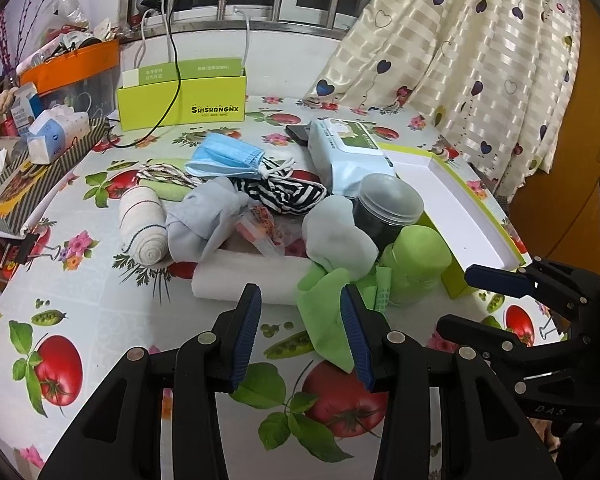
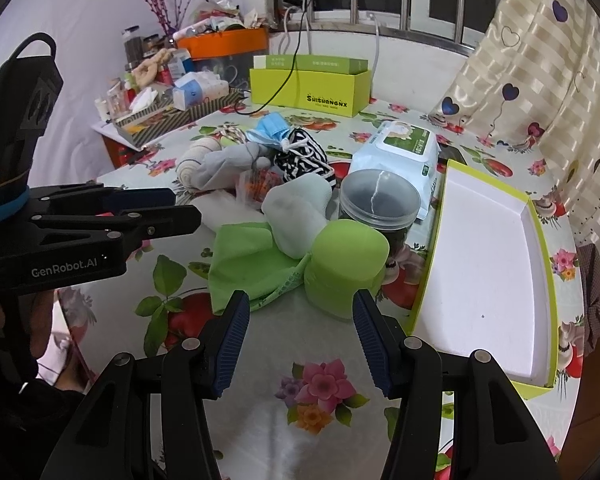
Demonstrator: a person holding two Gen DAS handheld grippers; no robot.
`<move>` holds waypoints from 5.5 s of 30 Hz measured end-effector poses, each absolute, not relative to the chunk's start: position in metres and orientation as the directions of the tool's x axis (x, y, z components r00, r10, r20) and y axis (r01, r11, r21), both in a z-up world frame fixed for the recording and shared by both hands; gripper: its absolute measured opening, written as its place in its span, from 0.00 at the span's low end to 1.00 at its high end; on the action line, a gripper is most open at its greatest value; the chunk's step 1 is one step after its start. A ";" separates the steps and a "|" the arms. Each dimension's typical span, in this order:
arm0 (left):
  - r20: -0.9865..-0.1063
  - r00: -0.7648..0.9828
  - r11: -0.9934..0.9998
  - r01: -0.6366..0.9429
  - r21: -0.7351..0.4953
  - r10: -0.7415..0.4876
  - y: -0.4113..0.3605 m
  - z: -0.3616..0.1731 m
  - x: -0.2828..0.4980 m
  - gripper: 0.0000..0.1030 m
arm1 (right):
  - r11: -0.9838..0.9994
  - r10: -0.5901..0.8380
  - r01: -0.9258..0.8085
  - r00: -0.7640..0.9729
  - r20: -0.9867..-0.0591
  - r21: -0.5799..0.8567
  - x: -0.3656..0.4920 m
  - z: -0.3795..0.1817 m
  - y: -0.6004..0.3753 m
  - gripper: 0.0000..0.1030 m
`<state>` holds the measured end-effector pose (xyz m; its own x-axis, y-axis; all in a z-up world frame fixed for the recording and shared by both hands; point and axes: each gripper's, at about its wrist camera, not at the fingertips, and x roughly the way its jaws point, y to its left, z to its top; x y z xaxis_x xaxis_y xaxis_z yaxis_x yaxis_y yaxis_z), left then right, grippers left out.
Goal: Organize soft objects
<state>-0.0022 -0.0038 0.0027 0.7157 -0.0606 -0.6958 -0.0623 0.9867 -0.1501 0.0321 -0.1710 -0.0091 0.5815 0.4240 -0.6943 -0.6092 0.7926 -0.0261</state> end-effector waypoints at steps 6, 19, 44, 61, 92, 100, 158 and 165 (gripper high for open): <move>-0.727 0.681 0.981 -0.067 -0.182 -0.088 -0.003 0.001 -0.003 0.41 | 0.791 0.430 -0.611 0.581 -0.692 -0.021 0.031 -0.009 -0.171 0.52; -0.720 0.687 0.985 -0.044 -0.169 -0.093 -0.003 0.002 -0.003 0.41 | 0.778 0.443 -0.627 0.576 -0.687 -0.025 0.026 -0.005 -0.165 0.52; -0.763 0.618 0.978 0.055 -0.200 -0.190 -0.023 -0.039 0.021 0.47 | 0.800 0.419 -0.600 0.589 -0.691 -0.026 0.034 -0.007 -0.178 0.52; -0.728 0.654 0.972 0.052 -0.228 -0.205 -0.011 -0.033 0.015 0.07 | 0.813 0.406 -0.581 0.606 -0.683 -0.032 0.034 -0.004 -0.180 0.52; -0.784 0.616 0.995 0.100 -0.016 -0.075 -0.032 -0.061 0.019 0.57 | 0.782 0.426 -0.620 0.601 -0.676 -0.058 0.039 0.006 -0.156 0.52; -0.772 0.632 0.994 0.113 0.004 -0.069 -0.033 -0.058 0.016 0.12 | 0.788 0.424 -0.613 0.606 -0.673 -0.055 0.038 0.006 -0.161 0.52; -0.676 0.732 0.928 -0.301 -0.218 0.079 0.136 -0.015 -0.051 0.09 | 0.626 0.523 -0.776 0.351 -0.777 0.071 0.077 -0.046 -0.002 0.23; -0.675 0.732 0.928 -0.309 -0.207 0.093 0.124 -0.009 -0.046 0.09 | 0.599 0.576 -0.798 0.372 -0.728 0.065 0.052 -0.022 -0.028 0.23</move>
